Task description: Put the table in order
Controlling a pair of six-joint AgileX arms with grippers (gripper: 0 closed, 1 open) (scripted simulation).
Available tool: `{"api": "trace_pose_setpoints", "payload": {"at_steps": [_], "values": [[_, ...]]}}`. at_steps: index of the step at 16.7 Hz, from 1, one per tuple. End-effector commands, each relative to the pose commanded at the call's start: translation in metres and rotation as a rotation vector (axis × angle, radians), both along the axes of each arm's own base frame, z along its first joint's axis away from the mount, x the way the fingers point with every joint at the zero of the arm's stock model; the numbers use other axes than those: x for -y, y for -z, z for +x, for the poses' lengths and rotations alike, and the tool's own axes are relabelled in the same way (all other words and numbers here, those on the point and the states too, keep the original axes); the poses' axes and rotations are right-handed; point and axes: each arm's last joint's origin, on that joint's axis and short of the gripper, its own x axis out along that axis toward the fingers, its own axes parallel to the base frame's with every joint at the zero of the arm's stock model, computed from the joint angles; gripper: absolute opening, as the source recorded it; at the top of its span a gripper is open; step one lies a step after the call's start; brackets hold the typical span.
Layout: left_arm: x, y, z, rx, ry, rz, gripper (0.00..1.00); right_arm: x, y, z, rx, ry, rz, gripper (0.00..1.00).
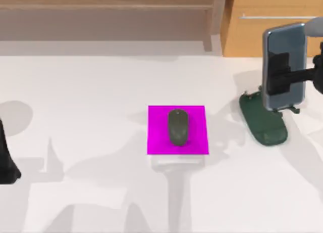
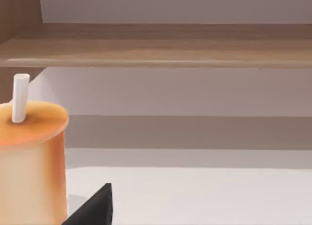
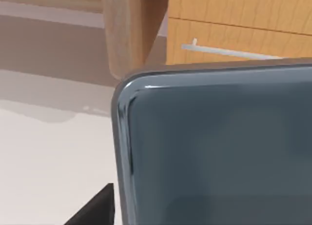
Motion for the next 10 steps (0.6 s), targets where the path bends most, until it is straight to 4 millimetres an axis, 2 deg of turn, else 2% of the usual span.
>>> {"api": "trace_pose_setpoints", "payload": {"at_steps": [4, 10], "values": [[0.0000, 0.0000, 0.0000, 0.000, 0.000, 0.000, 1.00, -0.0052, 0.0064, -0.0122, -0.044, 0.003, -0.019, 1.00], [0.0000, 0.0000, 0.0000, 0.000, 0.000, 0.000, 1.00, -0.0069, 0.0067, -0.0122, -0.049, 0.004, -0.023, 1.00]]}}
